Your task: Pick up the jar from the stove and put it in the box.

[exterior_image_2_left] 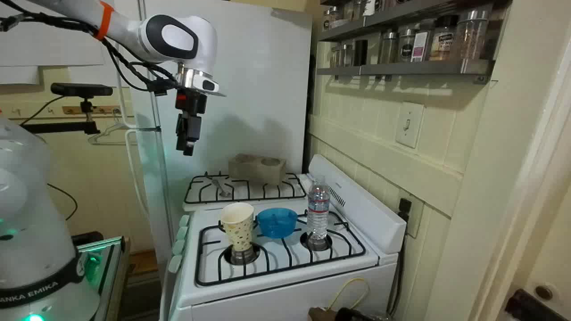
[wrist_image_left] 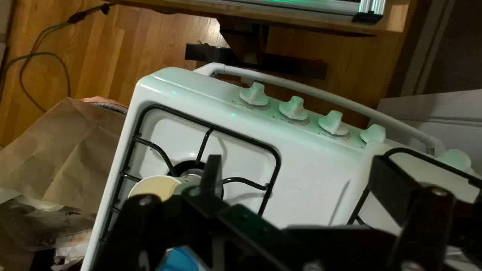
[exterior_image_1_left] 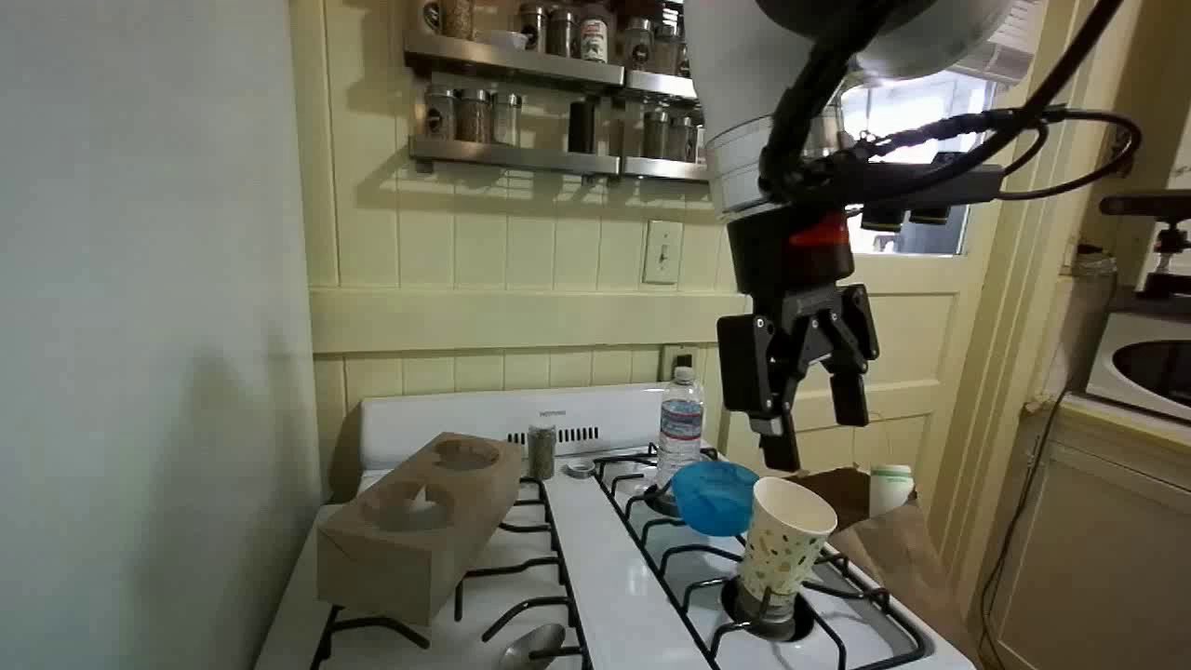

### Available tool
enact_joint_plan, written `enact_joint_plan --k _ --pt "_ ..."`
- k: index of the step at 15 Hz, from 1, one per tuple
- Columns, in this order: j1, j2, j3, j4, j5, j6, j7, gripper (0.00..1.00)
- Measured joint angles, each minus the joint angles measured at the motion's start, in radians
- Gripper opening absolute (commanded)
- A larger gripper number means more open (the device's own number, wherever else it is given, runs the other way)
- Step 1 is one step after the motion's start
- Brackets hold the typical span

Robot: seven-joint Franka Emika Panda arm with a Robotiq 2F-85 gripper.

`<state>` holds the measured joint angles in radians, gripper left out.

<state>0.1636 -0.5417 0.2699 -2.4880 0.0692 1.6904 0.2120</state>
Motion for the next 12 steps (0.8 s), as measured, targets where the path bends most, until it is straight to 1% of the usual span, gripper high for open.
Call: enact_joint_plan --k 12 --pt "-0.003 0.000 -0.002 0.001 -0.009 0.003 0.014 1.00"
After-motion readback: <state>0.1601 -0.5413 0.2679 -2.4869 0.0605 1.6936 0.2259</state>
